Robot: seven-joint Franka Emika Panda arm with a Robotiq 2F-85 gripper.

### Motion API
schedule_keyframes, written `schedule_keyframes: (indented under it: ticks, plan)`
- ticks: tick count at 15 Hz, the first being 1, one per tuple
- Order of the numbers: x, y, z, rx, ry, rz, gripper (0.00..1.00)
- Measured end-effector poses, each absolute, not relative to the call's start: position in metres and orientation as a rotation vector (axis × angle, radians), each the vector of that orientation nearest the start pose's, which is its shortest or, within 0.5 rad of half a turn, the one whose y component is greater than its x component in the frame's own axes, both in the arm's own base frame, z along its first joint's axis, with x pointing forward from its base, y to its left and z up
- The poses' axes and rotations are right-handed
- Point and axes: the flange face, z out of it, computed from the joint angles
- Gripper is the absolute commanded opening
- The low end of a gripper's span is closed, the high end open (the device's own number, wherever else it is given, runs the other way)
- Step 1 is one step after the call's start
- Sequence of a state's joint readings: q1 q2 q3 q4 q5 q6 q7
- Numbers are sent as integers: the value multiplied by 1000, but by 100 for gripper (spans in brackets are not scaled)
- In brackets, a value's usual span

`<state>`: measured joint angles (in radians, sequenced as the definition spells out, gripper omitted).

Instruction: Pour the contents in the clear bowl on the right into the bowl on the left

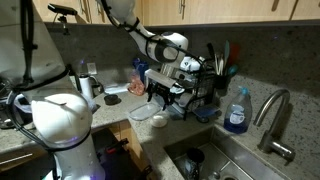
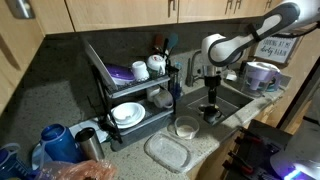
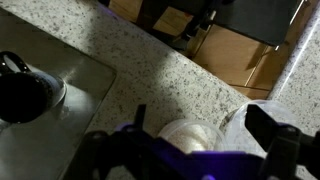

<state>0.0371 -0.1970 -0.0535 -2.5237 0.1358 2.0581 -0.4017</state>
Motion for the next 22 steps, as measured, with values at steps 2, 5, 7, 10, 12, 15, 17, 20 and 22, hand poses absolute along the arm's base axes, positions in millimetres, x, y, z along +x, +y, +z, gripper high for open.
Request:
schedule_keyframes:
  ticks: [2, 5, 7, 10, 12, 15, 17, 20, 22]
  plan:
    - [412, 9, 321, -2910, -459, 338, 100]
    - [415, 22, 310, -2920, -443, 302, 100]
    - [418, 29, 302, -2943, -400, 261, 100]
    - [422, 35, 287, -2984, -318, 204, 100]
    - [426, 37, 274, -3008, -267, 176, 100]
    - [430, 34, 252, -3037, -215, 178, 100]
    - [433, 32, 236, -3052, -182, 202, 100]
    - [441, 30, 220, -3060, -153, 237, 100]
    - [450, 29, 215, -3061, -129, 243, 100]
